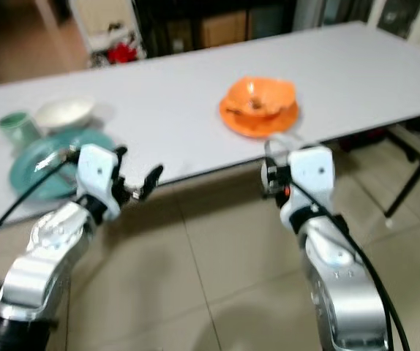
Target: Setting the table
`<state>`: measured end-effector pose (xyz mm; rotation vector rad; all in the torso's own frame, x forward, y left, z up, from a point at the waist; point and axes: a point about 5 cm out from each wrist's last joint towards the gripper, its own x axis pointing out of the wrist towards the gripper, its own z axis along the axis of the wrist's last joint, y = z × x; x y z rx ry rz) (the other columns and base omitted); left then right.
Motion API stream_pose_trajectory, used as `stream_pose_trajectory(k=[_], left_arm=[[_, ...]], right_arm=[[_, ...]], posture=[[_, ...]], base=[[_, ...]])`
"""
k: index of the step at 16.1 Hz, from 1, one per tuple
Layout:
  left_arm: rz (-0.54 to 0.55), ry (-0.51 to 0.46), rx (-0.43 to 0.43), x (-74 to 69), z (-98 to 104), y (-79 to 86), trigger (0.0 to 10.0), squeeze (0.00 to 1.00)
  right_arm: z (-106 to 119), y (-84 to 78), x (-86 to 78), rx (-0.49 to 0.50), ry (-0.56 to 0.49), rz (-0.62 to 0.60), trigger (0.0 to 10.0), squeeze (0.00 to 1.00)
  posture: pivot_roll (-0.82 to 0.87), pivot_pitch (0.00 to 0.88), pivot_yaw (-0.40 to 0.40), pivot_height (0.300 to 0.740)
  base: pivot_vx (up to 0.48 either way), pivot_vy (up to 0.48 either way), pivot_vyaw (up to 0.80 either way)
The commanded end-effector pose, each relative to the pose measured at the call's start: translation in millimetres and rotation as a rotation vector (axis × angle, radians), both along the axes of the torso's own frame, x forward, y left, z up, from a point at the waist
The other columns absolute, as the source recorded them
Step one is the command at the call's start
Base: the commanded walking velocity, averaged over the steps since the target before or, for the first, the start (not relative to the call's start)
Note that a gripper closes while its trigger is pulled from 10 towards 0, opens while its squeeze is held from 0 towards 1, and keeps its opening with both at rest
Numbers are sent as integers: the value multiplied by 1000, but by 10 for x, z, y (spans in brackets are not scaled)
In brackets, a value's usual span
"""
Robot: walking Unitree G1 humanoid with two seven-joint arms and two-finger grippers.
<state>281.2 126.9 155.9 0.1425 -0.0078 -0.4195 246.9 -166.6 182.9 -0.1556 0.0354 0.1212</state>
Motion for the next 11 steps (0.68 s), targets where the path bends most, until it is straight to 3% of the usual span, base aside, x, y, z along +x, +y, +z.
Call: stream_pose_trajectory(k=[1,5,11], left_arm=[[-25,-12,0,1,28,-65,10000,0],[-30,-14,1,0,26,-69,10000,0],[-27,-19,4,-7,26,-73,10000,0]], right_arm=[[16,-39,-7,5,-1,-13,10000,0],[24,-36,-12,-5,-14,-14,10000,0],[38,-35,-12,-9,-25,-11,10000,0]], posture=[[-60,0,100,740],[-60,0,99,740],[-58,0,94,740]], base=[[311,0,-800],[309,0,-800],[310,0,0]])
